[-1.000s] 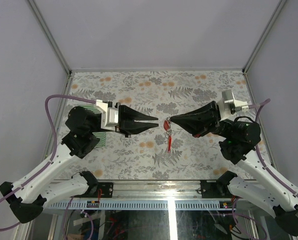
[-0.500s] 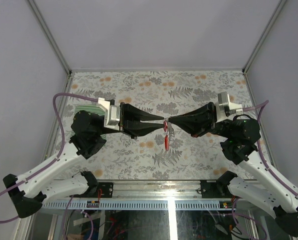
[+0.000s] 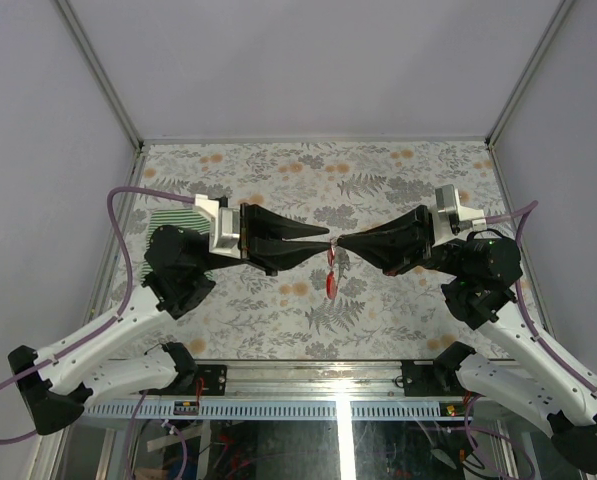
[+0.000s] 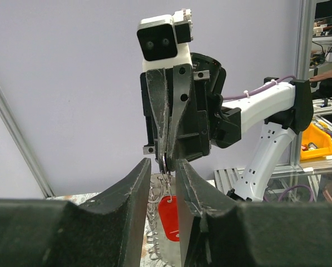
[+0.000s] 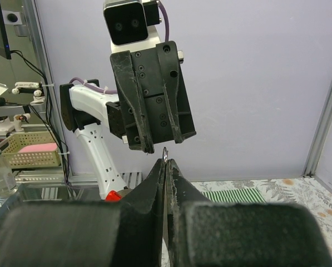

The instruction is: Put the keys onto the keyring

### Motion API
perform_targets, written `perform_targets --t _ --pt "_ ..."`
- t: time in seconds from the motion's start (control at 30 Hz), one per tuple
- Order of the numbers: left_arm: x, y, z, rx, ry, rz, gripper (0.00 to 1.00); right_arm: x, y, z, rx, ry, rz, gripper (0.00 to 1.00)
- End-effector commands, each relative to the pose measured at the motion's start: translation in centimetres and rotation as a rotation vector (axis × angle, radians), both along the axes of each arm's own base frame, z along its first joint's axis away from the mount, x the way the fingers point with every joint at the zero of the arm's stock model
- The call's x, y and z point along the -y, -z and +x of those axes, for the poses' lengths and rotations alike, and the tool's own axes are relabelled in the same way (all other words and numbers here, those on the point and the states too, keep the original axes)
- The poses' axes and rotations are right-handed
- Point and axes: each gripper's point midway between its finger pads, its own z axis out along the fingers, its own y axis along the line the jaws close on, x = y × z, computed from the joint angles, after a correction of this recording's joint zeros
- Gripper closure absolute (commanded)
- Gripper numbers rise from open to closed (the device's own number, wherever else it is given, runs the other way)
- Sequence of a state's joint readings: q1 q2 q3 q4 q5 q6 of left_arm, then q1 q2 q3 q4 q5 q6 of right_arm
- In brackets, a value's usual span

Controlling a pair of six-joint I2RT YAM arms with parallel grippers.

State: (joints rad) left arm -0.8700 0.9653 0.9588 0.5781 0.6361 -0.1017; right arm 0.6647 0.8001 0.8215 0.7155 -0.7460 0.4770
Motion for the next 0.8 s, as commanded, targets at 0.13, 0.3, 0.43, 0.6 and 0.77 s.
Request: perform_targets --t 0.13,0.3,0.43,0.6,0.77 --pt "0.3 -0.1 0.2 -0.006 -0.003 -0.023 0.75 1.5 -3.8 -1.6 0.122 0.012 0.091 1.00" --pt "0.6 0.4 0.3 -0.015 0.001 -0.014 0.77 1.5 -3.9 -1.7 0.125 0.009 0.093 1.00" --pt "0.8 0.6 0.4 -0.019 0.005 -0.006 0.81 1.5 -3.9 -1.7 0.124 0.007 0.093 1.00" --pt "1.0 0.9 0.4 -0.021 0.010 0.003 0.82 1.4 -3.8 -1.7 0.121 0.006 0.091 1.00" --pt "1.2 1.2 0.4 -0.025 0.015 0.012 0.88 1.4 -3.9 -1.7 0.122 0.006 0.092 1.00"
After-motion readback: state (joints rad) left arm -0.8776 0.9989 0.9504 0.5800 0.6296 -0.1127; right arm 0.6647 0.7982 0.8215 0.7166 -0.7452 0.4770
